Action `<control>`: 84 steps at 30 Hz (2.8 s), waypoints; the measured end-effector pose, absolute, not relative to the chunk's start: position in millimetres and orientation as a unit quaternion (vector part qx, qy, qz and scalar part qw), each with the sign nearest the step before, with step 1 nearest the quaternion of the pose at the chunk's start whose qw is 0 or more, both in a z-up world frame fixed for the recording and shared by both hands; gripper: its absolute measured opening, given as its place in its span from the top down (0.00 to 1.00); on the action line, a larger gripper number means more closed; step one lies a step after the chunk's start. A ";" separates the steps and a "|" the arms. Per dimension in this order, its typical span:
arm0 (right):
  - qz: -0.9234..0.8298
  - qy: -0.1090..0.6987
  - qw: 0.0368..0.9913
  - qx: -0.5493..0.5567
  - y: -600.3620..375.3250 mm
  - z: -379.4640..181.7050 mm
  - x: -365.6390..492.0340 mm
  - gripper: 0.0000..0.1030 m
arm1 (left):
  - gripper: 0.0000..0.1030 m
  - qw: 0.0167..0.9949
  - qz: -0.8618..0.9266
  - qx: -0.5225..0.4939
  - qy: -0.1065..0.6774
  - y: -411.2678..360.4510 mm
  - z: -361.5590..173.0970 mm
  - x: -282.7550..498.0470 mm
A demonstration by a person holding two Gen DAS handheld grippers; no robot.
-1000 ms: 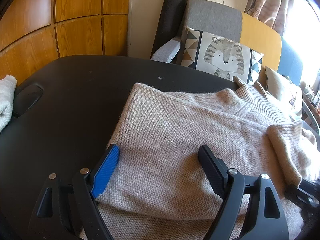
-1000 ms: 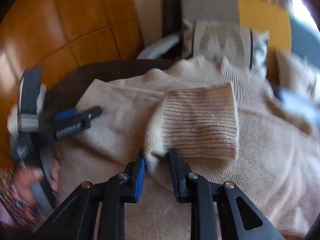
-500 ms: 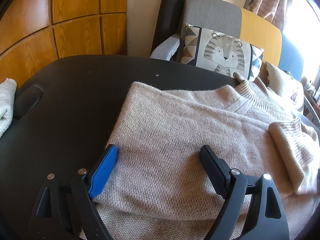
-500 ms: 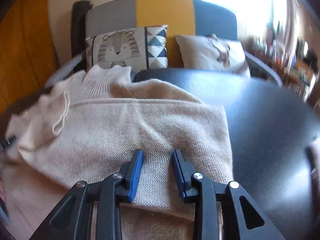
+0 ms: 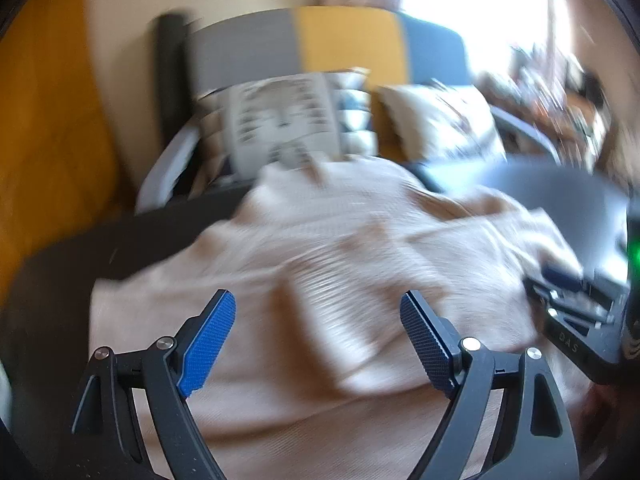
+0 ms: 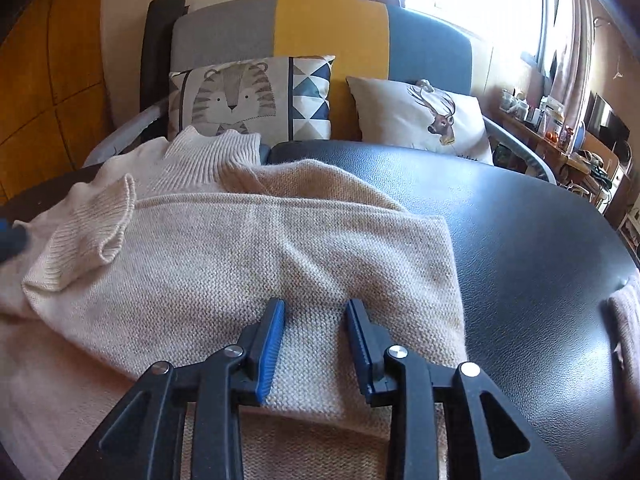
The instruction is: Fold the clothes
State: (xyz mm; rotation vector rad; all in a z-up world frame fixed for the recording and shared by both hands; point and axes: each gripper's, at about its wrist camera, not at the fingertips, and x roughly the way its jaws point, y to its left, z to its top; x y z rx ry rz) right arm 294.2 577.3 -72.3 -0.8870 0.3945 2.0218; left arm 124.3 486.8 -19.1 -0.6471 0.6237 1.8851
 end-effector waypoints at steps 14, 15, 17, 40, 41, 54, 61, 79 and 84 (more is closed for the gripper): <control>0.820 0.181 0.425 -0.339 581.9 -72.8 299.9 0.68 | 0.88 0.547 0.737 -0.255 0.304 505.3 -34.3 140.4; 0.819 0.180 0.426 -0.339 581.5 -72.6 299.9 0.68 | 0.88 0.550 0.739 -0.261 0.287 499.5 -29.8 133.5; 0.819 0.180 0.426 -0.339 581.2 -72.3 300.2 0.68 | 0.88 0.544 0.752 -0.272 0.254 487.4 -22.3 115.1; 0.818 0.172 0.428 -0.344 579.7 -70.7 301.6 0.68 | 0.87 0.441 0.782 -0.440 -0.002 361.2 -90.0 -9.9; 0.820 0.176 0.425 -0.341 580.4 -70.1 303.3 0.68 | 0.84 0.444 0.781 -0.440 -0.004 361.2 -90.7 -9.4; 0.811 0.295 0.434 -0.259 591.2 -44.7 383.9 0.71 | 0.52 0.464 0.791 -0.396 0.047 407.4 -67.1 13.4; 0.786 0.304 0.444 -0.304 609.1 -60.9 387.6 0.81 | 0.52 0.433 0.796 -0.419 0.051 410.6 -89.1 3.2; 0.859 0.169 0.323 -0.360 590.0 -30.3 264.1 0.76 | 0.52 0.433 0.808 -0.396 0.054 403.1 -96.1 10.3; 0.836 0.170 0.359 -0.378 606.5 -42.7 277.3 0.74 | 0.52 0.432 0.810 -0.393 0.058 403.6 -97.3 10.8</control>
